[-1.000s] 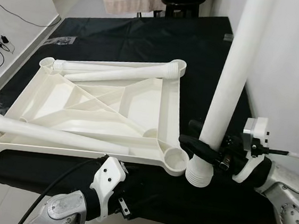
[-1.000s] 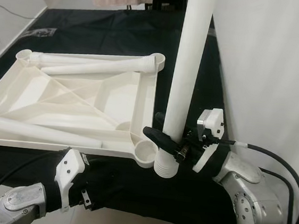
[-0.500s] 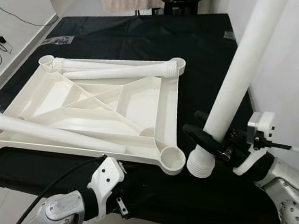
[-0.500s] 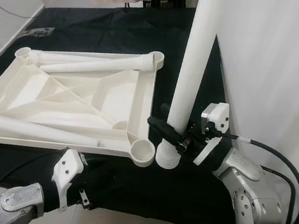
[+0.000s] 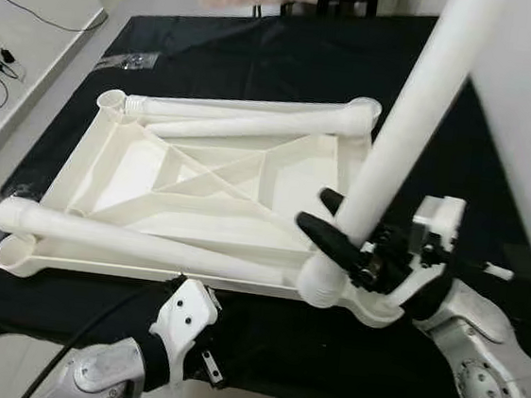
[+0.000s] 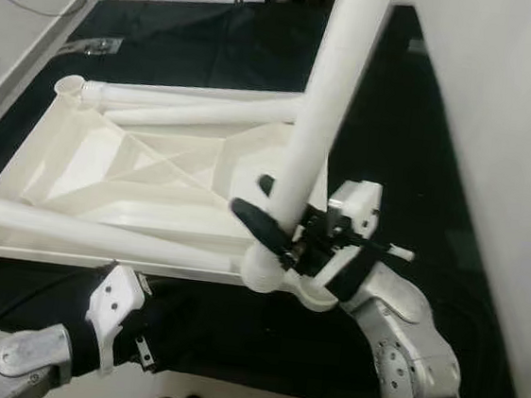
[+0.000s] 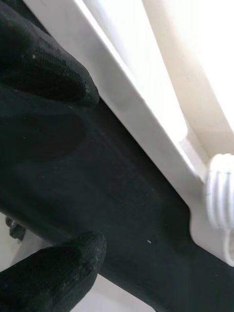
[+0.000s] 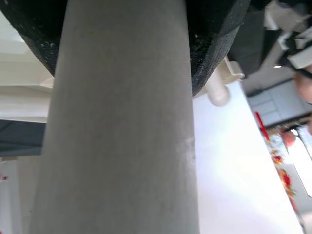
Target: Building children table
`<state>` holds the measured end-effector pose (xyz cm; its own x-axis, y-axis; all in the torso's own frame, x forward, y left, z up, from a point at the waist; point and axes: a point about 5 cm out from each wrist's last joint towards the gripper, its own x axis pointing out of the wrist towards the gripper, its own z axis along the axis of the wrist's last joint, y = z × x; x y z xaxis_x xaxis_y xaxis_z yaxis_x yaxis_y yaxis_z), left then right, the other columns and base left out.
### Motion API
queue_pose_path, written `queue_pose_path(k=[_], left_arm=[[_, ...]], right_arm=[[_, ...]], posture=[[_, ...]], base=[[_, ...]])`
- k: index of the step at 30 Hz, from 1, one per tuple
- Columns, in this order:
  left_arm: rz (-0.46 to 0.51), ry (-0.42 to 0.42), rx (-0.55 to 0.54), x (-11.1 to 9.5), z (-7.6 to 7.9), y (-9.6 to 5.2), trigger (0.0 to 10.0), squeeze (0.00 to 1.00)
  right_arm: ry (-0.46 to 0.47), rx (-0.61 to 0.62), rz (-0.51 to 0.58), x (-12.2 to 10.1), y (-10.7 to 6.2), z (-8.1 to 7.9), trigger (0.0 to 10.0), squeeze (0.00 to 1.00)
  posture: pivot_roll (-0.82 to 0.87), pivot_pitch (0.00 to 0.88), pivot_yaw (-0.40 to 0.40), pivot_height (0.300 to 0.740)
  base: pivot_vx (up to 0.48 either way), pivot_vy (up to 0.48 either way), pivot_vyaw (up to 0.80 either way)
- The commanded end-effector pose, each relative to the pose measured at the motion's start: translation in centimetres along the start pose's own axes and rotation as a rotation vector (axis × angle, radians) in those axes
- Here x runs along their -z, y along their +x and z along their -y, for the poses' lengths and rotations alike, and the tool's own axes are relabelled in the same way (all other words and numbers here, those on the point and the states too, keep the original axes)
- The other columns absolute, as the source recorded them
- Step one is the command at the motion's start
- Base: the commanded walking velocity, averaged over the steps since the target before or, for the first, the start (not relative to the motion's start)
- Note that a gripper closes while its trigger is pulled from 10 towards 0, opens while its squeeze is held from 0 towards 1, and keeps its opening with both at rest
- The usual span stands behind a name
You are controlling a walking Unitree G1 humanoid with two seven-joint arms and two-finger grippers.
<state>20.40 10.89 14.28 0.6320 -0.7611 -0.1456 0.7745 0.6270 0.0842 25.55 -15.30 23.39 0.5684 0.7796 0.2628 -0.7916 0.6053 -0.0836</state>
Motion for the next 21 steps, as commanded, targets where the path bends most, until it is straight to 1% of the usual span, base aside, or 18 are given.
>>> queue_pose_path(k=[1, 2, 3, 6, 8, 10, 11, 12, 14, 16, 18, 20, 21], left_arm=[[-0.034, 0.007, 0.006, 0.5, 0.1, -0.3, 10.0, 0.0], [-0.034, 0.011, 0.011, 0.5, 0.1, -0.4, 10.0, 0.0], [-0.034, 0.011, 0.011, 0.5, 0.1, -0.4, 10.0, 0.0], [-0.031, 0.017, 0.025, 0.4, 0.2, -0.4, 10.0, 0.0], [-0.031, 0.02, 0.03, 0.4, 0.2, -0.4, 10.0, 0.0], [-0.027, 0.027, 0.049, 0.3, 0.3, -0.4, 10.0, 0.0], [-0.027, 0.027, 0.049, 0.3, 0.3, -0.4, 10.0, 0.0], [-0.025, 0.033, 0.053, 0.2, 0.3, -0.3, 10.0, 0.0], [-0.024, 0.038, 0.055, 0.2, 0.3, -0.3, 10.0, 0.0], [-0.015, 0.056, 0.053, 0.0, 0.0, -0.2, 10.0, 0.0], [-0.012, 0.062, 0.053, 0.0, 0.0, -0.1, 10.0, 0.0], [-0.01, 0.072, 0.056, -0.1, -0.1, -0.1, 10.0, 0.0], [-0.01, 0.072, 0.056, -0.1, -0.1, -0.1, 10.0, 0.0]], right_arm=[[0.007, 0.021, -0.027, 0.5, -0.5, 0.2, 10.0, 0.0], [0.0, 0.025, -0.037, 0.3, -1.0, 0.5, 10.0, 0.0], [0.0, 0.025, -0.037, 0.3, -1.0, 0.5, 10.0, 0.0], [0.008, 0.009, -0.048, -0.2, -2.1, 0.7, 10.0, 0.0], [0.016, -0.001, -0.05, -0.3, -2.4, 0.7, 10.0, 0.0], [0.039, -0.033, -0.042, -0.9, -3.5, 0.6, 10.0, 0.0], [0.039, -0.033, -0.042, -0.9, -3.5, 0.6, 10.0, 0.0], [0.043, -0.043, -0.034, -1.3, -3.9, 0.5, 10.0, 0.0], [0.044, -0.049, -0.03, -1.5, -4.2, 0.5, 10.0, 0.0], [0.004, -0.029, -0.04, -1.7, -4.6, 0.6, 10.0, 0.0], [-0.01, -0.022, -0.046, -1.6, -4.7, 0.6, 10.0, 0.0], [-0.021, -0.03, -0.082, -1.2, -5.0, 0.1, 10.0, 0.0], [-0.021, -0.03, -0.082, -1.2, -5.0, 0.1, 10.0, 0.0]], posture=[[-0.09, 0.249, 0.118, 0.74], [-0.09, 0.251, 0.12, 0.74], [-0.09, 0.251, 0.12, 0.74], [-0.09, 0.25, 0.122, 0.74], [-0.09, 0.251, 0.124, 0.74], [-0.1, 0.248, 0.128, 0.74], [-0.1, 0.248, 0.128, 0.74], [-0.1, 0.246, 0.131, 0.74], [-0.1, 0.246, 0.131, 0.74], [-0.1, 0.241, 0.136, 0.74], [-0.1, 0.241, 0.136, 0.74], [-0.11, 0.238, 0.14, 0.74], [-0.11, 0.238, 0.14, 0.74]], base=[[0.0, 0.0, 0.0], [0.0, 0.0, 0.0], [0.0, 0.0, 0.0], [0.0, 0.0, 0.0], [0.0, 0.0, 0.0], [0.0, 0.0, 0.0], [0.0, 0.0, 0.0], [0.0, 0.0, 0.0], [0.0, 0.0, 0.0], [0.0, 0.0, 0.0], [0.0, 0.0, 0.0], [0.0, 0.0, 0.0], [0.0, 0.0, 0.0]])
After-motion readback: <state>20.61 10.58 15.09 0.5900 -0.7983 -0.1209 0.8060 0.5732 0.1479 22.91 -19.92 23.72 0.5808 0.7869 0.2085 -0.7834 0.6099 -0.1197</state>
